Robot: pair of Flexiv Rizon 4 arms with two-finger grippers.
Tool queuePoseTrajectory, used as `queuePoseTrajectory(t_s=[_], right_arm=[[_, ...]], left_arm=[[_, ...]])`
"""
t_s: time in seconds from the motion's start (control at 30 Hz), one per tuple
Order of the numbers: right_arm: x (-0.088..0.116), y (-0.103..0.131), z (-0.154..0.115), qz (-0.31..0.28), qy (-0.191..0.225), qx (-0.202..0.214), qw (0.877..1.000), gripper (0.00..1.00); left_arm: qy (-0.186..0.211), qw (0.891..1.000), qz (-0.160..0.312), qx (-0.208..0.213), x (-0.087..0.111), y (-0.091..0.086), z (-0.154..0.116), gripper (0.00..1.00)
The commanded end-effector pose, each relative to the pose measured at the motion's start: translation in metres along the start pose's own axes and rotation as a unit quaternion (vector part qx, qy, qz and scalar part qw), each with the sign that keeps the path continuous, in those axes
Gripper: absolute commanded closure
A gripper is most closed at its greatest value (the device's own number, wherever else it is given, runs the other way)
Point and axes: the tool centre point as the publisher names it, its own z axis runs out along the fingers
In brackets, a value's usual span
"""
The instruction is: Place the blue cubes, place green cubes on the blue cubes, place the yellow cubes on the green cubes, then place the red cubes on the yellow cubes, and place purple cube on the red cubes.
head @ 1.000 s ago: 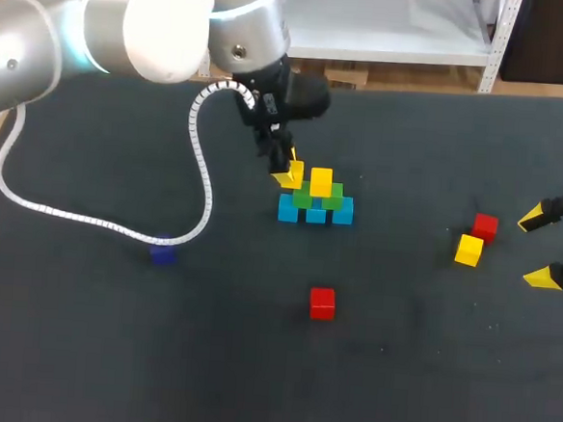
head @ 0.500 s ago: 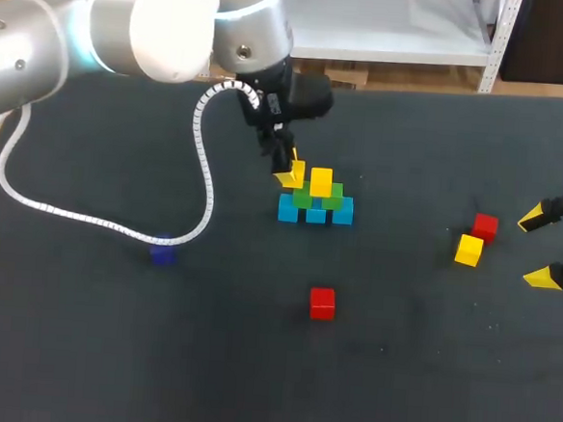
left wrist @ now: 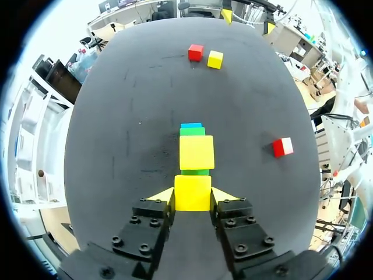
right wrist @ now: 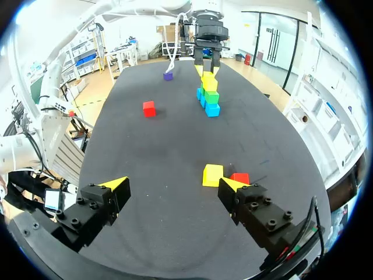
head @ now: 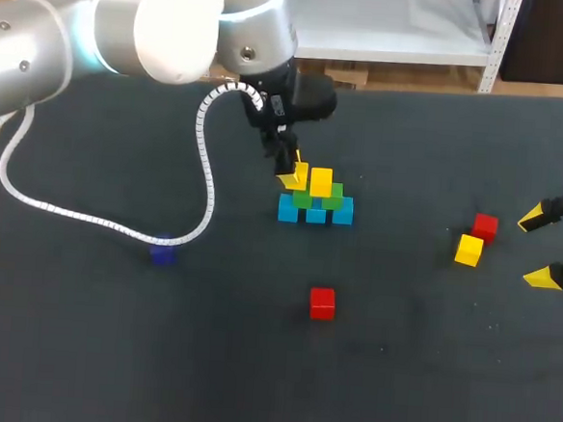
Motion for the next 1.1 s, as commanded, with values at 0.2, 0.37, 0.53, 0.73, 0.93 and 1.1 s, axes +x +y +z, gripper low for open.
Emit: queuePoseTrajectory(t_s=[0.2,0.37,0.53,0.73,0.93,1.1], right_arm=[[0.0004,-0.0002,0.0003,-0.001,-0.001,0.000,1.000,0.00],[0.0004,-0.0002,0.0003,-0.001,-0.001,0.000,1.000,0.00],[0.0004,-0.0002,0.0003,-0.001,-0.001,0.000,1.000,0.00],[0.0004,-0.0002,0.0003,-0.001,-0.001,0.000,1.000,0.00],[0.0004,-0.0002,0.0003,-0.001,-0.001,0.000,1.000,0.00],[0.0004,-0.0002,0.0003,-0.001,-0.001,0.000,1.000,0.00]], left_arm=[[0.001,1.000,0.001,0.002,-0.0019,0.0029,0.0002,1.00],[0.000,1.000,0.002,0.004,-0.0023,0.0020,0.0014,1.00],[0.000,1.000,0.002,0.006,-0.0035,0.0012,0.0029,1.00],[0.000,1.000,0.004,0.007,-0.0039,0.0010,0.0035,1.00],[0.003,1.000,0.002,0.007,-0.0016,0.0013,0.0043,1.00],[0.003,1.000,0.001,0.007,-0.0013,0.0018,0.0047,1.00]])
